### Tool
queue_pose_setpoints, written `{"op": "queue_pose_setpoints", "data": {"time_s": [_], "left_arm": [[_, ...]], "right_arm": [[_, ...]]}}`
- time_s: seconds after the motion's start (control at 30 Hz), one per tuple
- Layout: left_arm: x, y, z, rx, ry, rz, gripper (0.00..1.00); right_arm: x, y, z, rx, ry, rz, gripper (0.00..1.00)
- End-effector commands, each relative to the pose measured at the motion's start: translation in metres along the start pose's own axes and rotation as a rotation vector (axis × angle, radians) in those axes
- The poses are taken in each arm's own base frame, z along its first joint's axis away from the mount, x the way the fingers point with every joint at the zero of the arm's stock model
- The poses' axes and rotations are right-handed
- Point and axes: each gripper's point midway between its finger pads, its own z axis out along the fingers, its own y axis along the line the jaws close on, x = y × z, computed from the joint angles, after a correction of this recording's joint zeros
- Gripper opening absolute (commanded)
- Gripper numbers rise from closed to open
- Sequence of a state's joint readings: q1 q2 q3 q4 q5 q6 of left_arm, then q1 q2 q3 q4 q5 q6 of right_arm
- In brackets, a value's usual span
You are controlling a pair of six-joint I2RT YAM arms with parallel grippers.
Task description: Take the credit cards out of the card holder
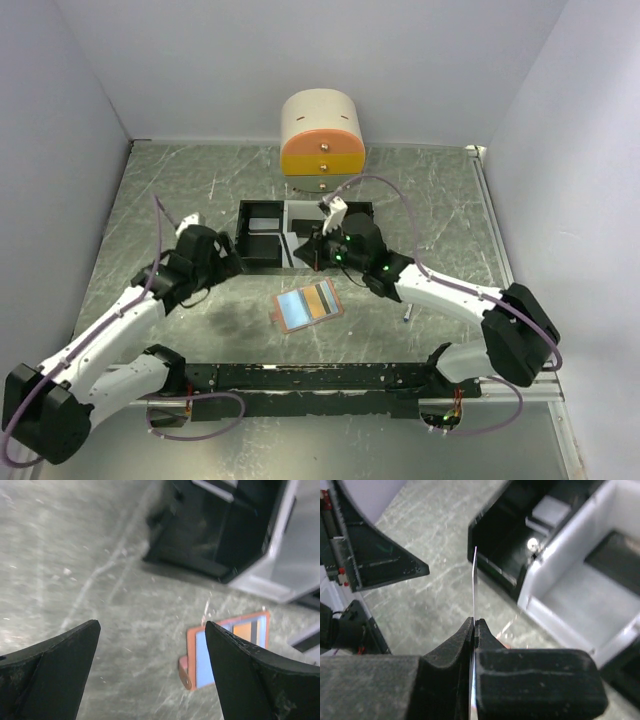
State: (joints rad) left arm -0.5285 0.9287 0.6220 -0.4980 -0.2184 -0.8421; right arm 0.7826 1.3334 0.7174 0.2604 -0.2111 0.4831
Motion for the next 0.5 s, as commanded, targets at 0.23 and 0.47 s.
{"op": "queue_pose_setpoints", "data": {"time_s": [0.23,0.47], "left_arm": [[-0.072,0.057,-0.015,-0.089,0.004,0.031,1.00],[-0.102,0.062,-0.037,-0.105,-0.162,0.036,1.00]], "right_arm": [[-0.038,0.021,0.056,-0.039,-0.003,-0.513,0.00],[-0.043,0.022,0.086,-0.059,0.041,-0.635,0.00]]}}
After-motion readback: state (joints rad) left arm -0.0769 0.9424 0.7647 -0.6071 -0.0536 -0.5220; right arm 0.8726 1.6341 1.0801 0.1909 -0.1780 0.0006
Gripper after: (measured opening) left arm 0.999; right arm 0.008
